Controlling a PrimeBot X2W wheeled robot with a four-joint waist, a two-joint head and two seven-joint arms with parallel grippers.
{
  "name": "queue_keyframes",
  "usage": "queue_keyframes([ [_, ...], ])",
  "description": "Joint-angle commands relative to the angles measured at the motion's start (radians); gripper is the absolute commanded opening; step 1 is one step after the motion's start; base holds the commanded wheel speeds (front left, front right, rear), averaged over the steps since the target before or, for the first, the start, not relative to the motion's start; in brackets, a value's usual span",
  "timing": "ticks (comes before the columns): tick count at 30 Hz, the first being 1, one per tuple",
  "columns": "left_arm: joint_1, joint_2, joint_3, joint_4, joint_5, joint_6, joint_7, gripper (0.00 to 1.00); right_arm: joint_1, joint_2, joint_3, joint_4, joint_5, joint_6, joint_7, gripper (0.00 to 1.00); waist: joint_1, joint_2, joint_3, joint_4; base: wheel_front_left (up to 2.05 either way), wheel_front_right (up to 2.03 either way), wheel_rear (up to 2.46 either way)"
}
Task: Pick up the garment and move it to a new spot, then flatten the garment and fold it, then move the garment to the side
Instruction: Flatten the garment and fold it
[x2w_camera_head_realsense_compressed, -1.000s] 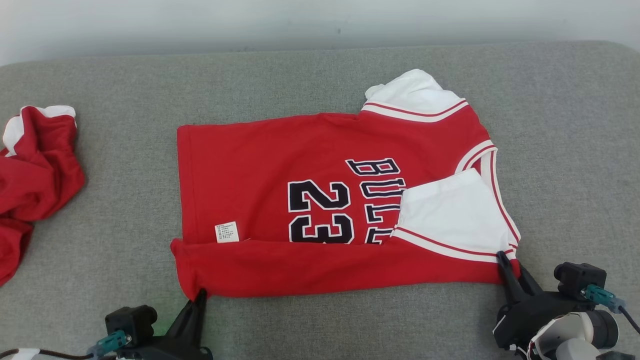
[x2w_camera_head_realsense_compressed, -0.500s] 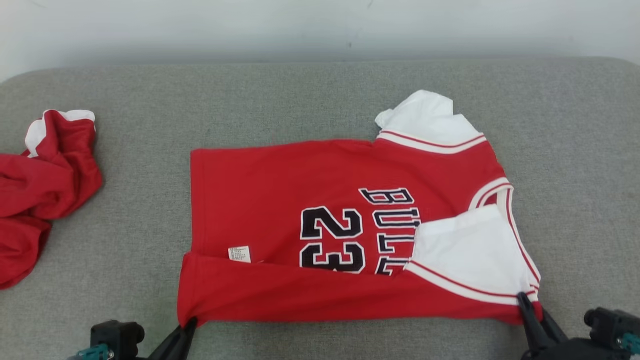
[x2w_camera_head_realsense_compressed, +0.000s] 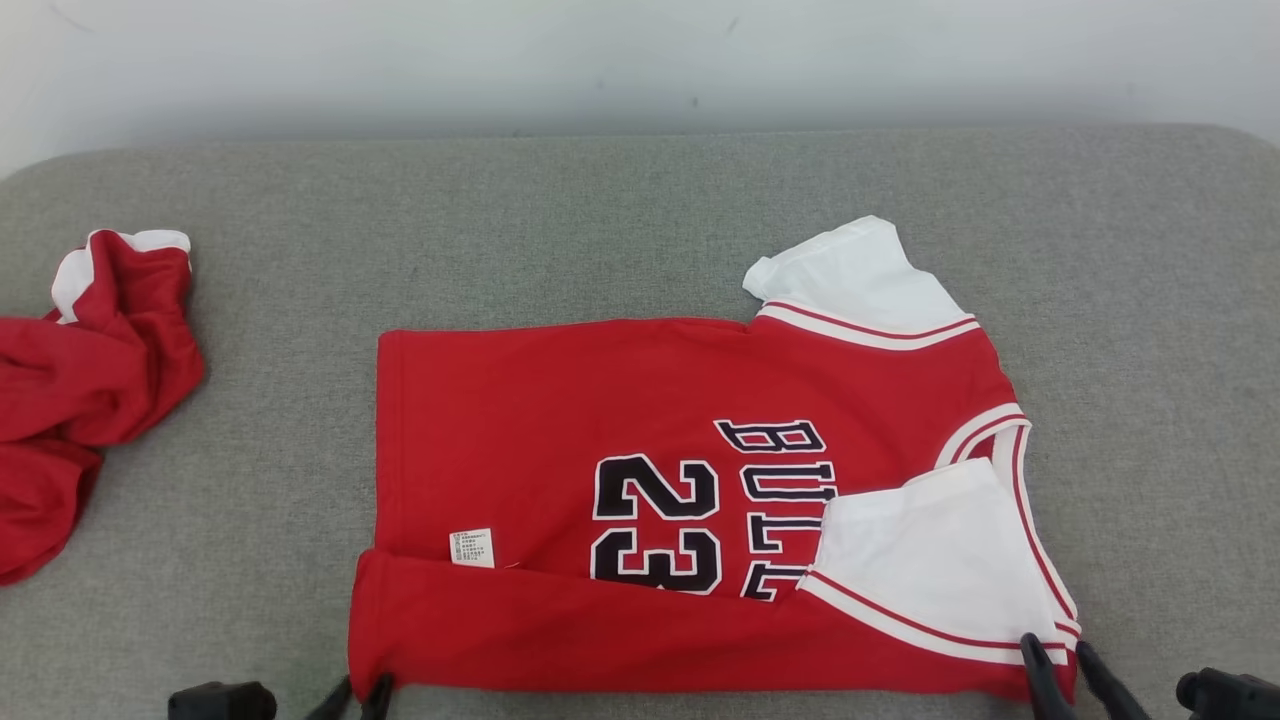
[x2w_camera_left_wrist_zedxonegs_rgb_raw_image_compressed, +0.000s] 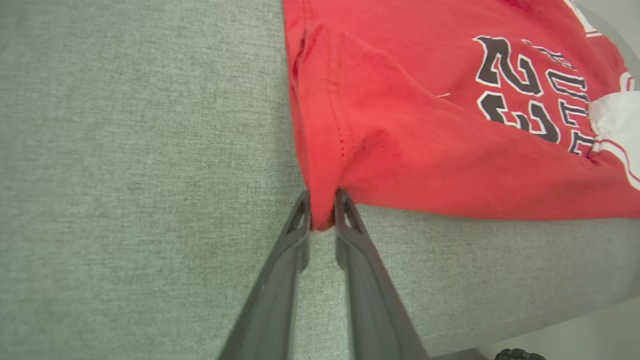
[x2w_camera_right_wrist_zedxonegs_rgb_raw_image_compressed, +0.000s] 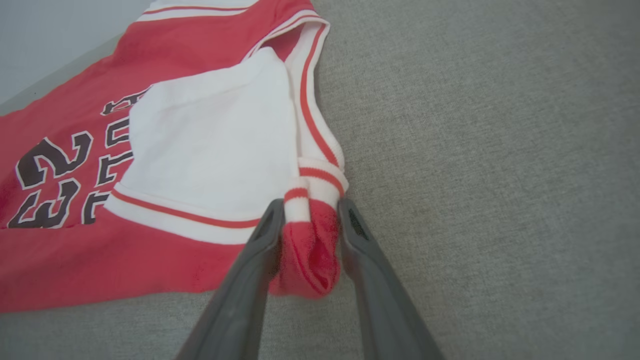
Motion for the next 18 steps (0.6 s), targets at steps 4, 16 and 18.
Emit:
queue_keyframes([
  [4, 0.011, -0.014, 0.021, 0.014, 0.001, 0.026, -0.04, 1.0, -0.003, 0.015, -0.032, -0.02, -0.026, -0.001, -0.029, 1.0, 0.0, 0.0, 0.0, -0.007, 0.0, 0.0, 0.0],
  [16, -0.14, -0.095, 0.074, 0.04, 0.101, 0.095, -0.287, 1.0, -0.171, 0.02, -0.019, -0.09, -0.155, -0.001, -0.167, 1.0, 0.0, 0.0, -0.012, -0.012, 0.0, 0.0, 0.0],
  [18, -0.165, -0.094, 0.069, 0.057, 0.132, 0.103, -0.317, 1.0, -0.187, 0.009, 0.011, -0.084, -0.171, -0.001, -0.165, 1.0, 0.0, 0.0, -0.013, -0.009, 0.0, 0.0, 0.0],
])
